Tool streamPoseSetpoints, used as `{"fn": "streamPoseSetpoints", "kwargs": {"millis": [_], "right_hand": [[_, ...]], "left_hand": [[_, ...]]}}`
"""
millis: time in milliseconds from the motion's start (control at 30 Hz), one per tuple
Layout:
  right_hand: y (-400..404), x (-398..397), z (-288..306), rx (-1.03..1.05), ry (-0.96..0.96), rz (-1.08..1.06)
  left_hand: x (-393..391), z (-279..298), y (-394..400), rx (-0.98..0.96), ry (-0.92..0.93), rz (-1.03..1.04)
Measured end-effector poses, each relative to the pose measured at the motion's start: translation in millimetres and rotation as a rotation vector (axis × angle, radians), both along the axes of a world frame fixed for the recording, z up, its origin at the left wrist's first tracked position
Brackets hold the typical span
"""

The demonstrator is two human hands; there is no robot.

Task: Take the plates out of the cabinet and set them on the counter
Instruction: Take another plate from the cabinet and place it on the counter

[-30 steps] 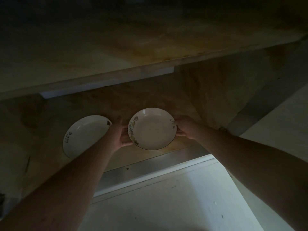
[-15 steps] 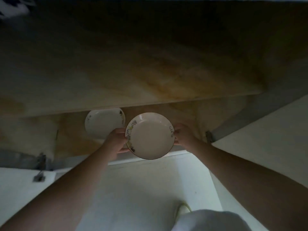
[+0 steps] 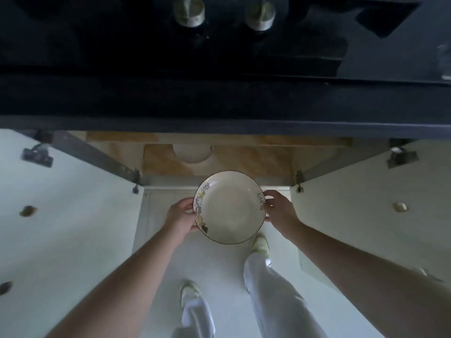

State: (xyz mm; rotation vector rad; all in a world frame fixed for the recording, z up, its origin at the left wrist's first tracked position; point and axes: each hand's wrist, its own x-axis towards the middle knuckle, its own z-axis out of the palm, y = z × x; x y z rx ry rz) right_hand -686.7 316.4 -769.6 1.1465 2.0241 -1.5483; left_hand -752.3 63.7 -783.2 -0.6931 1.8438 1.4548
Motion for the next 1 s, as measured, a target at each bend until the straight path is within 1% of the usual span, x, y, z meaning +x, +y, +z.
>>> {"fn": "streamPoseSetpoints", "kwargs": {"millis": [133, 300, 433, 667, 833, 1000], "right_hand": [[-31, 39, 52, 0.018, -0.015, 0.055], [-66, 83, 119, -0.023, 0.02, 0.023], [-85, 114, 175, -0.095, 0.05, -0.058], [-104, 158, 285, -0.127, 0.131, -0.077], [-102, 187, 350, -0.147, 0.226, -0.096], [-76, 234, 393, -0.17, 0.329, -0.191]], "left_hand": [[46, 47, -28, -0.028, 0.015, 0.027], [86, 130, -64, -0.074, 0.075, 0.001], [108, 200, -88, 0.06, 0.055, -0.023], [131, 308, -127, 0.165, 0.117, -0.211], [143, 369, -129, 0.215, 0.199, -0.292], [167, 416, -98, 0.251, 0.312, -0.383]]}}
